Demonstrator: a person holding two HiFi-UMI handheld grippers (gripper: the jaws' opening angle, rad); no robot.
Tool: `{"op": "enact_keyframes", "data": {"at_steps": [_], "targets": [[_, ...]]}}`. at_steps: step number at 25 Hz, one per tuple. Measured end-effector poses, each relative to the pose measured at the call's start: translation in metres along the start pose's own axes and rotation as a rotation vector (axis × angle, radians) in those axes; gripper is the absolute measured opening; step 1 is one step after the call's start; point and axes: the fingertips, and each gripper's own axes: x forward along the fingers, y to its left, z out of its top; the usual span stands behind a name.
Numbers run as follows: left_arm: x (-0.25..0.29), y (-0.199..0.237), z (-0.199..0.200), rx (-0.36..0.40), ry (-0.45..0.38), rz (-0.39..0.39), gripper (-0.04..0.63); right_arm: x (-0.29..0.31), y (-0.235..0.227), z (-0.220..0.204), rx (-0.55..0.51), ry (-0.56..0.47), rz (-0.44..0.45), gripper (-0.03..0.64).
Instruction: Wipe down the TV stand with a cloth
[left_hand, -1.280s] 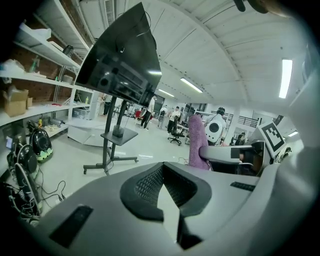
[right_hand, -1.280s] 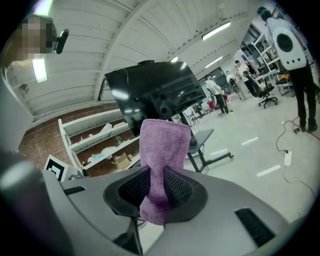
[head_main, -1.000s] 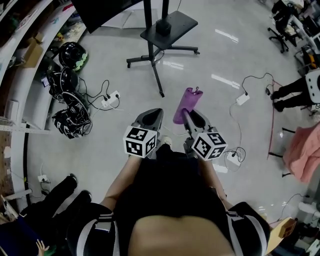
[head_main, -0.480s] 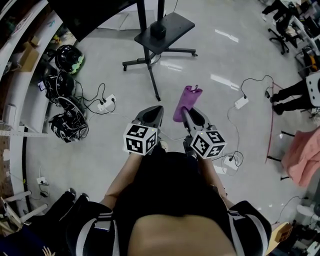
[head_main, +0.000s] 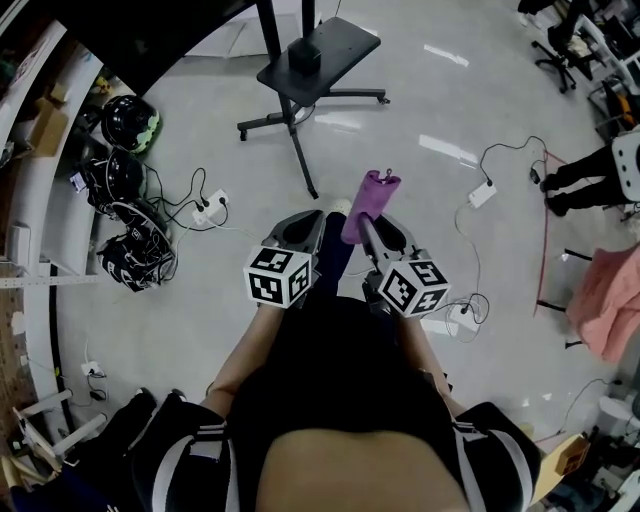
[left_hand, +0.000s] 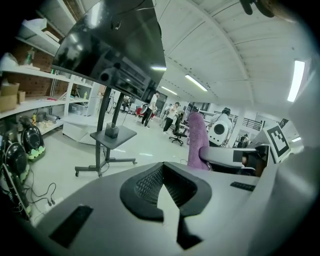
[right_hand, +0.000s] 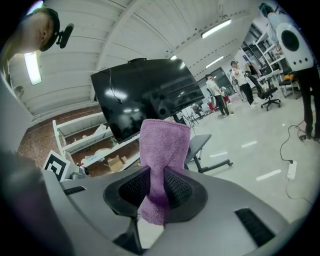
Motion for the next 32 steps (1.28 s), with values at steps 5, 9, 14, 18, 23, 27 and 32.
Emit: {"op": "enact_keyframes", "data": {"at_steps": [5,9,14,18,23,27,32], "targets": [[0.016,0.008,0.007,0.002,0.003,-0.009,0.008,0.012,-0.013,0.006,0.005,0.009,-0.016,0.095],[0.035,0.016,0.017,-0.013,0.005,-0.011,0.008,0.027,-0.027,0.015,0.011,0.015,-0.02,0.095],[0.064,0.023,0.033,-0.011,-0.003,-0.053,0.008,0.053,-0.045,0.031,0.007,0.009,-0.023,0.095],[0.092,0.036,0.051,-0.004,0.01,-0.046,0.008,0.078,-0.058,0.046,0.006,0.026,-0.015,0.095],[0.13,0.057,0.085,-0.008,0.008,-0.038,0.008,0.115,-0.076,0.079,-0.011,0.031,-0.006,0.095],[0.157,0.076,0.112,-0.011,0.01,-0.031,0.008,0.149,-0.09,0.104,-0.022,0.04,0.005,0.095],[0.195,0.091,0.139,0.002,0.006,-0.035,0.008,0.185,-0.111,0.136,-0.04,0.032,0.018,0.095]]}}
